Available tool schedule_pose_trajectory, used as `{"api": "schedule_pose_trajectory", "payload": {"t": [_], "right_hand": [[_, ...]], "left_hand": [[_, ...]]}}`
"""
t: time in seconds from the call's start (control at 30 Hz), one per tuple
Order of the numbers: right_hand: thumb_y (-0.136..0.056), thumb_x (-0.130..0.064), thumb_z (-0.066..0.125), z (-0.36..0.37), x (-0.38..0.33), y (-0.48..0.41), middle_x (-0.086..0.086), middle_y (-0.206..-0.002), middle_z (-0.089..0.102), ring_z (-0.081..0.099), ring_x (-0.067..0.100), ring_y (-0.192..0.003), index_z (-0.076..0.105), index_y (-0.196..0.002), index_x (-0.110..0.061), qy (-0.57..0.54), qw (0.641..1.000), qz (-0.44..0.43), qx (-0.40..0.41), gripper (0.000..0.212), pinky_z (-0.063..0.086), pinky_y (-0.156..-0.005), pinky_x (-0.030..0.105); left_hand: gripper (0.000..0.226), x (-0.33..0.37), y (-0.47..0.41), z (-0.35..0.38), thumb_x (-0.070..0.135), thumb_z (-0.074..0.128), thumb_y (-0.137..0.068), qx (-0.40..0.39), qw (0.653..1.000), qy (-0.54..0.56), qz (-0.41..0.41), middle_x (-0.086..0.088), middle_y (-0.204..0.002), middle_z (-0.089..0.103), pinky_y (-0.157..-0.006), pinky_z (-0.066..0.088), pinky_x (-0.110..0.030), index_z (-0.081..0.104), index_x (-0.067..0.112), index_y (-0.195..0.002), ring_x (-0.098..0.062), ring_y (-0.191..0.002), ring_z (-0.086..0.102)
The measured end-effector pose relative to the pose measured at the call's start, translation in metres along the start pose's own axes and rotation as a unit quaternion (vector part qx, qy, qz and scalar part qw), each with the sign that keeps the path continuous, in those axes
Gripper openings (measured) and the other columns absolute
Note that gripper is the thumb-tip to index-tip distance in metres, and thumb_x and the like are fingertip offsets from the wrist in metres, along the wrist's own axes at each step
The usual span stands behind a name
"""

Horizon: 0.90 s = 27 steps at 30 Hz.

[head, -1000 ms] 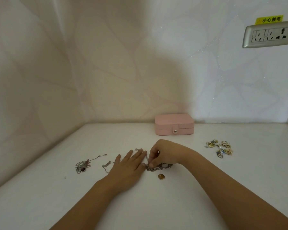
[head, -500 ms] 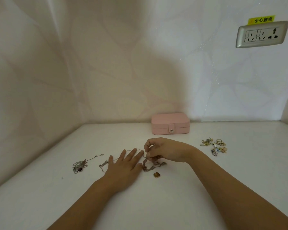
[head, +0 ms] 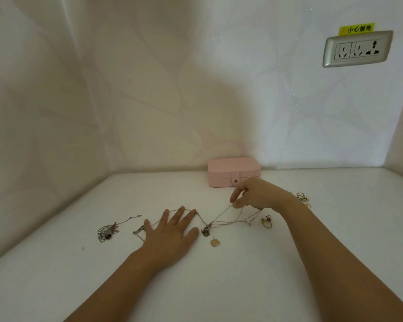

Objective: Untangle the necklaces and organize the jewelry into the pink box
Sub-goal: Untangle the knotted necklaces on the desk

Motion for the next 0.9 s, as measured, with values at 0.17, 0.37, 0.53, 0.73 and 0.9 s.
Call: {"api": "schedule_pose_trajectory", "payload": {"t": [0.17,0.37,0.53,0.73,0.9], "right_hand": [[-0.085,-0.02,0.069,-0.016,0.011,-0.004,0.0,-0.072,0.059,0.05,0.007,-0.058,0.07,-0.091,-0.004,0.089,0.992,0.028,0.09,0.017,0.039,-0.053,0.016],[-0.086,-0.007,0.064,-0.027,0.026,-0.004,0.002,-0.09,0.062,0.054,0.011,-0.073,0.069,-0.093,-0.009,0.06,0.99,0.071,0.11,0.009,0.041,-0.059,0.018],[-0.082,0.003,0.055,-0.001,0.0,-0.007,0.0,-0.117,0.05,0.051,0.018,-0.106,0.064,-0.113,-0.021,0.123,0.991,-0.014,0.057,0.04,0.046,-0.084,0.026],[-0.081,-0.004,0.064,0.049,-0.04,0.0,-0.009,-0.094,0.067,0.06,0.006,-0.085,0.073,-0.09,-0.022,0.14,0.976,-0.154,-0.059,0.022,0.05,-0.076,0.021],[-0.082,-0.011,0.069,0.044,-0.032,-0.006,-0.012,-0.079,0.066,0.056,-0.001,-0.068,0.073,-0.086,-0.017,0.111,0.985,-0.124,-0.045,0.008,0.039,-0.061,0.009]], "left_hand": [[0.055,-0.007,0.004,0.0,0.056,0.011,-0.098,0.009,0.997,0.019,-0.073,0.011,-0.159,-0.013,-0.11,-0.007,-0.064,-0.006,0.045,-0.148,-0.025,-0.146,-0.013],[0.059,-0.011,0.007,0.002,0.062,0.01,-0.095,0.014,0.992,0.028,-0.121,0.009,-0.159,-0.013,-0.107,-0.006,-0.068,-0.007,0.043,-0.149,-0.027,-0.146,-0.014],[0.068,-0.012,0.006,0.002,0.071,0.011,-0.089,0.018,0.991,0.029,-0.131,0.01,-0.159,-0.012,-0.107,-0.008,-0.068,-0.006,0.044,-0.149,-0.026,-0.146,-0.014],[0.068,-0.012,0.005,0.003,0.072,0.01,-0.089,0.023,0.991,0.02,-0.134,0.009,-0.159,-0.012,-0.106,-0.008,-0.068,-0.006,0.043,-0.149,-0.027,-0.146,-0.015],[0.067,-0.013,0.005,0.003,0.071,0.01,-0.089,0.02,0.991,0.02,-0.132,0.01,-0.159,-0.013,-0.106,-0.008,-0.068,-0.007,0.043,-0.148,-0.027,-0.146,-0.015]]}}
Point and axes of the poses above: each hand's wrist, its own y-axis away from the middle knuckle, its own z-axis out of the palm, x = y × z, the point moved 7 cm from there along -y, towards the middle knuckle
